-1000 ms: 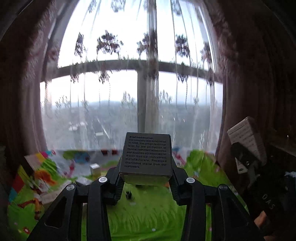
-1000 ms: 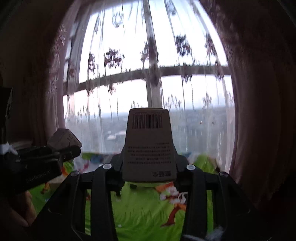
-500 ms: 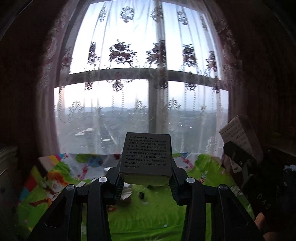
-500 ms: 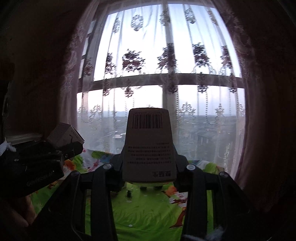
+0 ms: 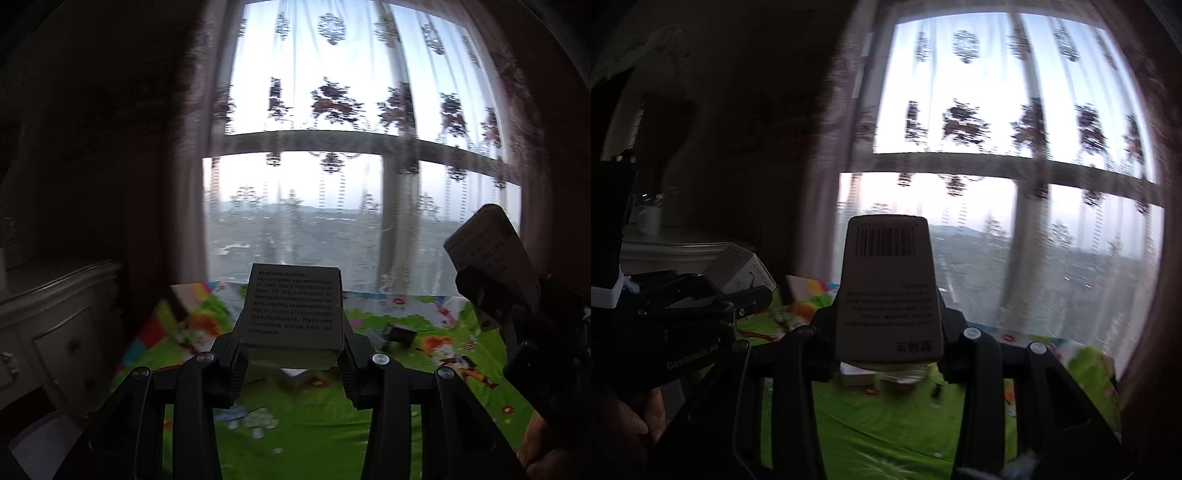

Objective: Organize rigid objects
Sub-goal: 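Carry both held boxes from the table to the storage box, then open both tools to drop the boxes into the storage box, then move both open tools back over the table, then grasp the black binder clip with the right tool while the left grasps the pink clip, then carry both binder clips from the table to the storage box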

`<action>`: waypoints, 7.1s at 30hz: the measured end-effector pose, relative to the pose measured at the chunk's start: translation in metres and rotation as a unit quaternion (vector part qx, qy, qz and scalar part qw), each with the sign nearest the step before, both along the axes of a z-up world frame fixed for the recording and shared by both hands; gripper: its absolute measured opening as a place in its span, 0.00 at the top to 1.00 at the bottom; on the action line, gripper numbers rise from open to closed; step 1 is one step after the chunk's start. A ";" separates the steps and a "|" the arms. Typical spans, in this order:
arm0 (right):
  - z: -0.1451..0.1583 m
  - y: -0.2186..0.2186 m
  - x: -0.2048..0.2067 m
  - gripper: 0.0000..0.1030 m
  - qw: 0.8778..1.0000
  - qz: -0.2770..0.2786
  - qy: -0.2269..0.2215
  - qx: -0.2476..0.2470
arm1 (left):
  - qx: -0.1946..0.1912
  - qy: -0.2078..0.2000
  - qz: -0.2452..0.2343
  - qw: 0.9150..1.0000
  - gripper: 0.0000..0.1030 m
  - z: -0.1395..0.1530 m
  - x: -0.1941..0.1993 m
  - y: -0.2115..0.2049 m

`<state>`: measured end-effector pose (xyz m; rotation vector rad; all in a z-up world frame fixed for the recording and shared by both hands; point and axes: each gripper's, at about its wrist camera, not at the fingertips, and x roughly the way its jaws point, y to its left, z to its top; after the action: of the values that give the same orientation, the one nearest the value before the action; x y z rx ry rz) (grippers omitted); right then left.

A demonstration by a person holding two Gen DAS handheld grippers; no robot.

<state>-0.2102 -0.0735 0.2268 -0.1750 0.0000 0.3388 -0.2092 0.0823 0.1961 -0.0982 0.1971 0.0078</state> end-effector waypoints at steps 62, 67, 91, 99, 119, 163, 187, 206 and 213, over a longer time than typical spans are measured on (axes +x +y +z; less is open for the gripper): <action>-0.131 0.257 0.001 0.27 0.851 0.361 0.312 -0.220 | -0.173 0.398 0.330 0.838 0.21 -0.191 -0.097 0.249; -0.127 0.191 0.047 0.21 0.896 0.246 0.310 -0.200 | -0.154 0.390 0.287 0.861 0.21 -0.180 -0.073 0.219; -0.185 -0.067 0.335 0.16 0.894 -0.105 0.433 -0.054 | 0.024 0.378 -0.081 0.922 0.13 -0.173 0.170 -0.063; -0.185 -0.081 0.320 0.71 0.901 -0.097 0.420 -0.039 | -0.017 0.373 -0.092 0.923 0.05 -0.172 0.204 -0.080; -0.181 -0.139 0.246 0.70 0.899 -0.106 0.425 0.004 | 0.018 0.315 -0.231 0.920 0.68 -0.170 0.253 -0.151; -0.019 -0.154 0.044 0.71 0.975 -0.198 0.014 0.099 | 0.045 -0.012 -0.158 0.986 0.68 0.002 0.083 -0.147; -0.011 -0.038 0.026 0.71 0.999 -0.002 0.030 0.044 | 0.017 0.009 -0.043 0.999 0.68 -0.011 0.039 -0.033; -0.015 0.102 -0.002 0.71 0.978 0.203 0.050 -0.027 | -0.001 0.058 0.114 0.992 0.68 -0.031 -0.034 0.091; -0.030 0.160 0.002 0.71 0.951 0.277 0.119 -0.074 | -0.059 0.134 0.174 0.974 0.68 -0.063 -0.049 0.145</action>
<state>-0.2084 0.0862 0.1963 -0.2815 0.2186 0.9227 -0.2585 0.2273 0.1328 -0.2493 0.4479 0.3609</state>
